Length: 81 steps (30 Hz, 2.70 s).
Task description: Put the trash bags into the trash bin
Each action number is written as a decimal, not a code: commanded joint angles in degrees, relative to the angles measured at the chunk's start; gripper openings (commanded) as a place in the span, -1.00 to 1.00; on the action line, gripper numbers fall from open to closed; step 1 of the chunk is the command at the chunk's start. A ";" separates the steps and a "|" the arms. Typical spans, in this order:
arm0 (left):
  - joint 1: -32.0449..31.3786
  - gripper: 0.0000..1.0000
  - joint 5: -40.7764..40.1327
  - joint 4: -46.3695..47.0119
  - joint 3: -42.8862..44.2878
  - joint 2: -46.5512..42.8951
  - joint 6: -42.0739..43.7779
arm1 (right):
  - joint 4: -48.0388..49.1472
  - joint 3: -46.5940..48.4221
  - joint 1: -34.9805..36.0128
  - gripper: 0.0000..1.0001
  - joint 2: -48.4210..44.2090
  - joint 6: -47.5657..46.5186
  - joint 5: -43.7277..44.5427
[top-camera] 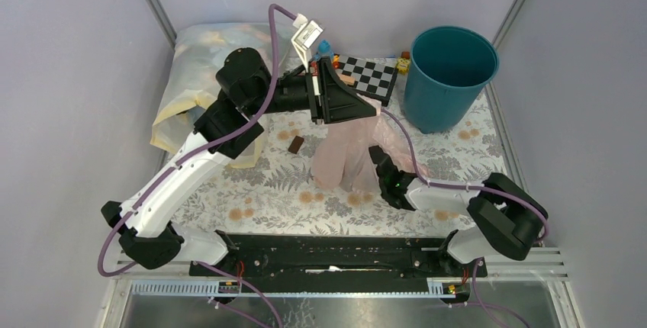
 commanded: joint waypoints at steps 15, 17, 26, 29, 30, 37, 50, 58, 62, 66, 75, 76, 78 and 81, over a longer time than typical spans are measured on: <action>-0.04 -1.00 1.40 0.87 0.15 -2.35 3.30 | -22.48 20.22 0.40 -0.96 -14.15 -3.34 31.13; -0.07 -1.00 1.40 1.11 0.44 -2.69 3.45 | -24.67 22.88 0.30 -0.97 -13.67 -4.05 34.27; 0.00 -1.00 -0.12 0.34 1.49 -2.87 6.89 | -33.42 35.44 -4.68 -1.00 -15.29 -6.43 49.75; -0.05 -1.00 -0.75 -0.58 2.37 -2.05 8.52 | -37.28 41.31 -10.54 -1.00 -16.81 -6.38 47.55; 0.00 -1.00 -0.76 -0.62 2.68 -1.74 8.99 | -38.14 43.32 -11.67 -1.00 -16.87 -7.21 47.58; -0.06 -1.00 -5.25 4.63 3.10 0.43 11.76 | -42.73 56.62 -16.75 -1.00 -12.62 -12.89 52.31; 2.56 -1.00 -10.56 3.40 14.14 16.40 14.27 | -56.90 71.21 -35.42 -1.00 -0.33 -6.58 39.34; 4.34 -1.00 -10.67 6.98 17.54 21.49 13.57 | -65.59 78.89 -43.67 -1.00 10.63 -1.98 23.84; 5.52 -1.00 -10.87 6.59 21.58 23.84 13.59 | -73.02 90.20 -44.17 -1.00 19.82 -1.01 19.01; 6.87 -1.00 -11.89 8.76 21.04 23.73 13.35 | -77.75 94.68 -44.18 -0.97 24.19 0.70 21.28; 8.53 -1.00 -11.40 14.10 17.75 24.89 11.22 | -77.43 86.82 -44.87 -1.00 26.69 2.26 27.65; 8.61 -1.00 -11.16 14.51 17.75 25.28 10.85 | -77.61 86.89 -44.86 -1.00 27.65 2.45 27.27; 8.72 -1.00 -10.67 15.34 17.58 26.20 10.21 | -78.17 87.16 -44.99 -1.00 29.52 2.61 26.74; 8.81 -1.00 -9.60 16.78 17.02 27.99 8.79 | -78.46 87.09 -45.19 -1.00 32.02 2.91 26.86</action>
